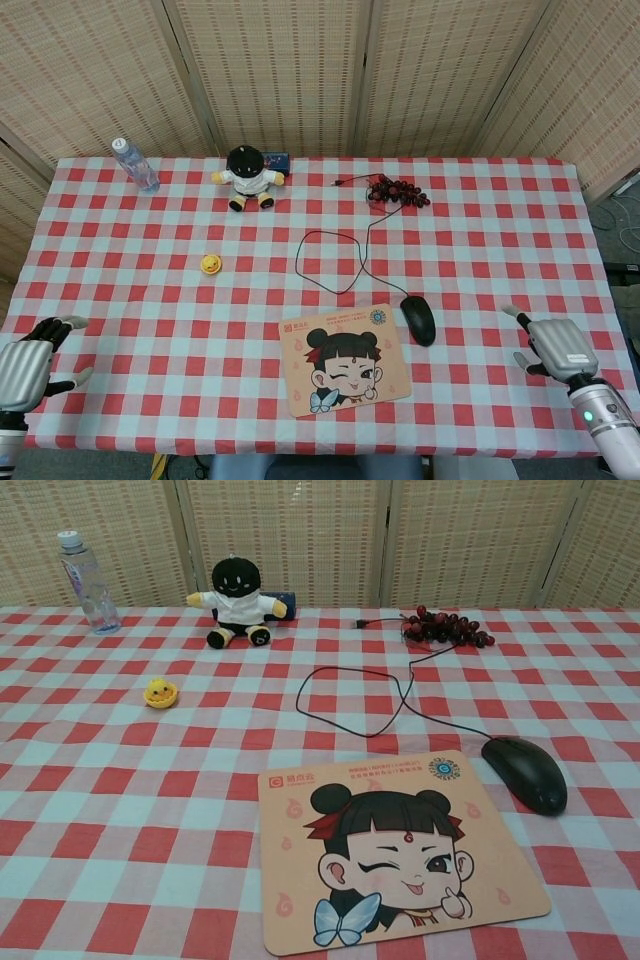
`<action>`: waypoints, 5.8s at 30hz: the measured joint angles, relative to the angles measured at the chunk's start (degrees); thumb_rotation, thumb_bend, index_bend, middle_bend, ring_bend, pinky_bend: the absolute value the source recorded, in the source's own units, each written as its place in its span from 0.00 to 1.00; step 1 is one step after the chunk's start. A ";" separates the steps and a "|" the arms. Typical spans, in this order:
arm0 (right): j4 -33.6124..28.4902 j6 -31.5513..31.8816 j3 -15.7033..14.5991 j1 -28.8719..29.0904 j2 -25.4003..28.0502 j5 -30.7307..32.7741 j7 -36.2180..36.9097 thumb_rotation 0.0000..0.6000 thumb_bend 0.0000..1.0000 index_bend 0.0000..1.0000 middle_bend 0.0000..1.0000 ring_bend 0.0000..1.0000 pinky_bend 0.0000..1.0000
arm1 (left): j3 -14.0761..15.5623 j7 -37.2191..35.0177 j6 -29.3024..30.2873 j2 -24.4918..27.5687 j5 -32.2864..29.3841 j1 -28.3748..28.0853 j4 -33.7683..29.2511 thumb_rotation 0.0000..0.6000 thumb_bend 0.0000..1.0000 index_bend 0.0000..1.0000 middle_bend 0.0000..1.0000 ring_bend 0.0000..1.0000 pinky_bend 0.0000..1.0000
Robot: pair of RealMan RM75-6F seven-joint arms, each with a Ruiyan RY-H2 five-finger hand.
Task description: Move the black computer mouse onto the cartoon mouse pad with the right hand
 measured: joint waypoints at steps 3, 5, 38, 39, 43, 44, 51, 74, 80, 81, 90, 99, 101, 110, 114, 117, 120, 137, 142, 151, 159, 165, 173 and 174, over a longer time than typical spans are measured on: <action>-1.32 -3.07 0.04 2.03 -0.70 2.79 -3.50 1.00 0.45 0.16 1.00 0.95 1.00 | 0.00 -0.38 -0.17 0.21 -0.24 0.02 -0.06 1.00 0.11 0.36 0.30 0.25 0.51; -2.05 -4.66 -0.04 3.27 -1.41 4.32 -5.67 1.00 0.51 0.16 1.00 0.96 1.00 | -0.01 -0.57 -0.29 0.36 -0.39 0.04 -0.13 1.00 0.11 0.36 0.30 0.25 0.51; -4.39 -8.36 -3.30 12.40 -10.58 17.54 -20.32 1.00 0.76 0.16 1.00 0.98 1.00 | 0.00 -1.23 -1.29 1.45 -1.45 0.06 -1.02 1.00 0.11 0.36 0.31 0.26 0.51; -4.51 -8.34 -3.43 12.43 -10.61 17.20 -20.20 1.00 0.76 0.16 1.00 0.98 1.00 | -0.01 -1.23 -1.32 1.47 -1.48 0.06 -1.04 1.00 0.11 0.36 0.31 0.26 0.51; -5.30 -7.96 -4.03 12.37 -10.52 15.11 -19.39 1.00 0.76 0.16 1.00 0.98 1.00 | 0.00 -1.19 -1.28 1.59 -1.51 0.10 -1.20 1.00 0.10 0.36 0.31 0.26 0.51; -5.48 -7.83 -4.16 12.34 -10.47 14.55 -19.09 1.00 0.76 0.16 1.00 0.98 1.00 | 0.00 -1.18 -1.21 1.62 -1.47 0.13 -1.25 1.00 0.11 0.36 0.31 0.26 0.51; -5.93 -7.23 -4.44 12.48 -10.60 11.95 -17.10 1.00 0.76 0.16 1.00 0.98 1.00 | 0.02 -1.11 -1.38 1.67 -1.58 0.12 -1.33 1.00 0.11 0.36 0.31 0.26 0.51; -11.84 -2.77 -1.99 15.42 -0.04 0.02 -18.39 1.00 0.01 0.17 1.00 0.98 1.00 | -0.23 -0.90 -1.25 1.89 -2.08 0.25 -1.48 1.00 0.11 0.36 0.31 0.26 0.51; -6.45 -6.19 0.07 19.25 -1.02 -3.64 -15.70 1.00 0.00 0.22 1.00 0.98 1.00 | -0.42 -0.66 -1.31 1.79 -2.58 0.27 -1.36 1.00 0.11 0.36 0.31 0.26 0.51; -5.47 -6.61 0.21 19.72 -1.34 -4.54 -15.23 1.00 0.00 0.23 1.00 0.98 1.00 | -0.46 -0.62 -1.34 1.78 -2.66 0.27 -1.33 1.00 0.11 0.36 0.31 0.26 0.51; 4.98 -6.87 -0.25 22.62 -5.12 -15.43 -10.38 1.00 0.00 0.26 1.00 0.98 1.00 | -0.52 0.43 -2.27 1.31 -3.57 0.05 -1.07 1.00 0.11 0.36 0.31 0.26 0.51; 13.88 -3.61 -2.79 23.04 -10.09 -22.42 -6.27 1.00 0.00 0.26 1.00 0.98 1.00 | -0.42 0.88 -2.97 1.03 -3.90 -0.18 -1.07 1.00 0.11 0.36 0.31 0.26 0.51; 15.35 -3.13 -3.31 23.03 -11.33 -23.33 -5.62 1.00 0.00 0.26 1.00 0.98 1.00 | -0.45 0.68 -3.03 1.05 -3.99 -0.19 -1.05 1.00 0.11 0.36 0.31 0.26 0.51; 20.19 -3.50 -4.72 23.20 -15.13 -24.58 -5.57 1.00 0.00 0.26 1.00 0.98 1.00 | -0.54 -0.30 -3.55 1.29 -4.33 -0.33 -0.87 1.00 0.11 0.36 0.31 0.26 0.51; 21.83 -3.59 -4.90 23.28 -16.62 -24.58 -5.69 1.00 0.00 0.26 1.00 0.98 1.00 | -0.54 -0.50 -3.57 1.37 -4.30 -0.35 -0.88 1.00 0.11 0.36 0.31 0.26 0.51; 22.34 -3.91 -4.94 23.39 -17.20 -24.38 -6.32 1.00 0.00 0.26 1.00 0.98 1.00 | -0.43 -0.92 -3.75 1.50 -4.18 -0.39 -1.03 1.00 0.11 0.36 0.31 0.26 0.51; 22.88 -4.49 -4.91 23.53 -17.86 -23.99 -7.17 1.00 0.00 0.26 1.00 0.98 1.00 | -0.22 -1.88 -4.21 1.89 -3.92 -0.50 -1.27 1.00 0.11 0.36 0.32 0.26 0.51; 23.94 -7.32 -4.88 24.18 -19.99 -21.68 -11.19 1.00 0.02 0.28 1.00 0.98 1.00 | 0.13 -3.17 -4.82 2.65 -3.61 -0.70 -1.62 1.00 0.11 0.37 0.32 0.26 0.51; 24.11 -7.67 -4.69 24.36 -20.49 -21.06 -11.70 1.00 0.04 0.29 1.00 0.98 1.00 | 0.15 -3.32 -4.82 2.72 -3.64 -0.68 -1.67 1.00 0.11 0.37 0.32 0.26 0.51; 24.42 -8.15 -4.28 24.72 -21.31 -20.07 -12.47 1.00 0.05 0.30 1.00 0.98 1.00 | 0.18 -3.47 -4.85 2.85 -3.65 -0.69 -1.76 1.00 0.11 0.37 0.32 0.26 0.51; 24.29 -8.41 -4.23 25.00 -21.62 -19.56 -12.83 1.00 0.05 0.30 1.00 0.98 1.00 | 0.21 -3.45 -4.89 2.92 -3.65 -0.72 -1.81 1.00 0.11 0.37 0.32 0.26 0.51; 24.09 -9.29 -4.15 25.16 -21.77 -18.61 -13.90 1.00 0.06 0.40 1.00 0.98 1.00 | 0.21 -3.47 -4.88 2.98 -3.68 -0.71 -1.88 1.00 0.11 0.37 0.32 0.26 0.51; 23.01 -9.47 -4.03 25.16 -21.45 -17.75 -14.76 1.00 0.11 0.50 1.00 0.98 1.00 | 0.22 -3.45 -5.00 2.95 -3.79 -0.74 -1.82 1.00 0.11 0.37 0.32 0.26 0.51; 22.83 -9.37 -4.01 25.15 -21.31 -17.73 -14.81 1.00 0.11 0.50 1.00 0.98 1.00 | 0.22 -3.45 -5.03 2.95 -3.82 -0.75 -1.81 1.00 0.11 0.37 0.32 0.26 0.51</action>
